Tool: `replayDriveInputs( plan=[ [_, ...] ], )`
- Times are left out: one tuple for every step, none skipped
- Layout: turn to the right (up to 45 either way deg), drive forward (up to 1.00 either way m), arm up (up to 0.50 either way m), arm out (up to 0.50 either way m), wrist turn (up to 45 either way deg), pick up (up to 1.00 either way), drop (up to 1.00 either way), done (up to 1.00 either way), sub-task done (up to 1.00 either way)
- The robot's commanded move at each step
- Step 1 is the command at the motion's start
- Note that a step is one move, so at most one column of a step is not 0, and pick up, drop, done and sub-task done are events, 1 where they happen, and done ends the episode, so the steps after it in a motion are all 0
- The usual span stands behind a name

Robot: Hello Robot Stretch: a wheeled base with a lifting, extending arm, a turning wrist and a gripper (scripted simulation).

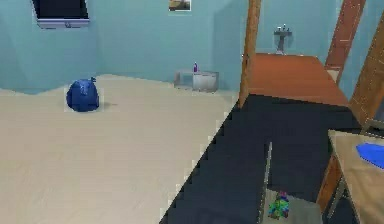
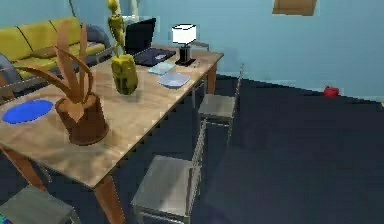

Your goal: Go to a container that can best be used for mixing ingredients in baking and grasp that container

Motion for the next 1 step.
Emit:
replayDriveInputs(
  plan=[
    [45.0,0.00,0.00,0.00,0.0,0.00,0.00,0.00,0.00]
  ],
)
